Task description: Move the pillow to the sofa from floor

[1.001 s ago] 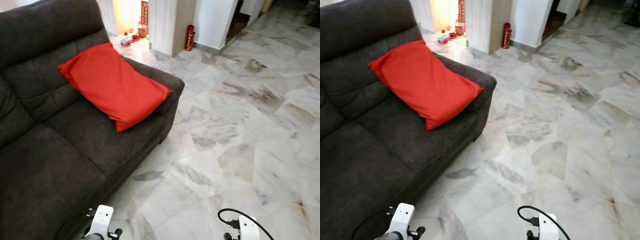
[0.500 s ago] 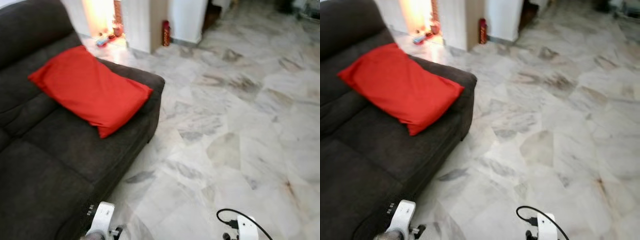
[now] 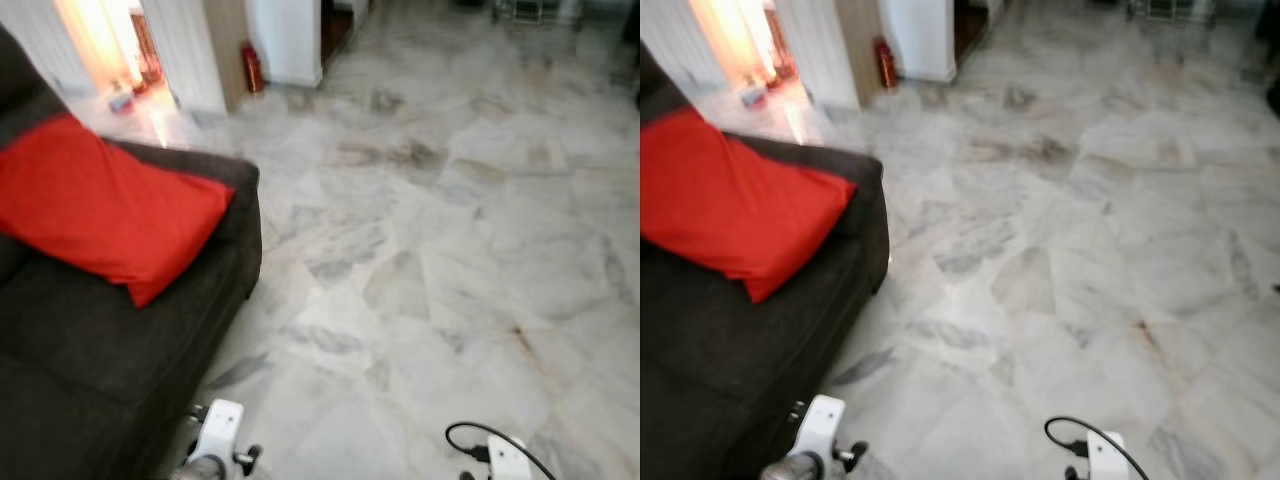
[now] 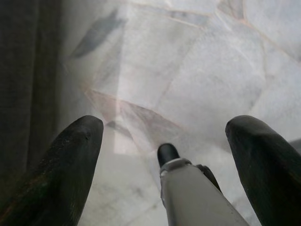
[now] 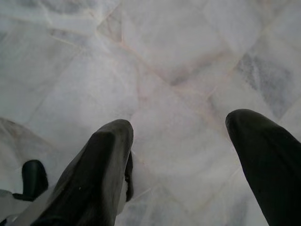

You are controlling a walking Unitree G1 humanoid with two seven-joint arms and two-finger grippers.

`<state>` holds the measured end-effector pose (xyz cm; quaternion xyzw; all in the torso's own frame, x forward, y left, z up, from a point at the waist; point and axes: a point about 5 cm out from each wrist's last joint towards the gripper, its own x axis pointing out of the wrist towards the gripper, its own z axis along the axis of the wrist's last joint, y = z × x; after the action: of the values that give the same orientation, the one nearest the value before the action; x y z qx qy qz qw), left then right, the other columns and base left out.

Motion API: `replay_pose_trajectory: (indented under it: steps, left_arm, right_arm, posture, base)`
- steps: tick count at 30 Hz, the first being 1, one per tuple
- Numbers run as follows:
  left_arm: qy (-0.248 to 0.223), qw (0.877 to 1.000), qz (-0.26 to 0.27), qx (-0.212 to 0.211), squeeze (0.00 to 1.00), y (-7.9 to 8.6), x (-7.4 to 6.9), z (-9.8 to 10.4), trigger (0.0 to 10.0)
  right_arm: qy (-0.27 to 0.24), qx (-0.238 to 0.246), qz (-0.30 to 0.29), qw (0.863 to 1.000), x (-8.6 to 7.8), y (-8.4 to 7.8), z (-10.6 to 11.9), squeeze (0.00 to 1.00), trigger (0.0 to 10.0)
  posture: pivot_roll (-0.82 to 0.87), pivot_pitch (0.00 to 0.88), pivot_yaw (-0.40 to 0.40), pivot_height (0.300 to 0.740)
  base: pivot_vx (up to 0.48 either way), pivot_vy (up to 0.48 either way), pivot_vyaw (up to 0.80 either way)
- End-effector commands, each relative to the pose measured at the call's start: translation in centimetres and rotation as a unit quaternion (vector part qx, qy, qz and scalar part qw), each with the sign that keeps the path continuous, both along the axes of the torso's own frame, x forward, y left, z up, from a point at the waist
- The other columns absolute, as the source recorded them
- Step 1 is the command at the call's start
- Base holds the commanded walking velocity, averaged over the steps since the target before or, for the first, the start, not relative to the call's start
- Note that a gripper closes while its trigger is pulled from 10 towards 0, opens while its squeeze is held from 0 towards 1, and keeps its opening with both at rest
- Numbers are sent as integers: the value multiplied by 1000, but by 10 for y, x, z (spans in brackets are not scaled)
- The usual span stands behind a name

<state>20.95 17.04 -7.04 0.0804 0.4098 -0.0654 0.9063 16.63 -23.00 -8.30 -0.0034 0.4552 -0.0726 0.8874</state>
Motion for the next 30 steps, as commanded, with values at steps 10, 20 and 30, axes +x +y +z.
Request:
replay_pose_trajectory:
  steps: [10, 20, 30]
  left_arm:
    - [16, 1000, 1, 9, 0, 6, -9, -5, 10000]
    - [16, 1000, 1, 9, 0, 6, -9, -5, 10000]
    - [16, 1000, 1, 8, 0, 6, -9, -4, 10000]
  right_arm:
    - [21, 7, -2, 1000, -12, 2, -6, 0, 10000]
    - [21, 7, -2, 1000, -12, 2, -6, 0, 10000]
    - [21, 7, -2, 1000, -12, 2, -6, 0, 10000]
  posture:
    - [-2, 52, 4, 740]
    - [-2, 52, 4, 740]
    - [-2, 52, 4, 740]
  base:
    - [0, 0, -650]
    - [0, 0, -650]
    - [0, 0, -650]
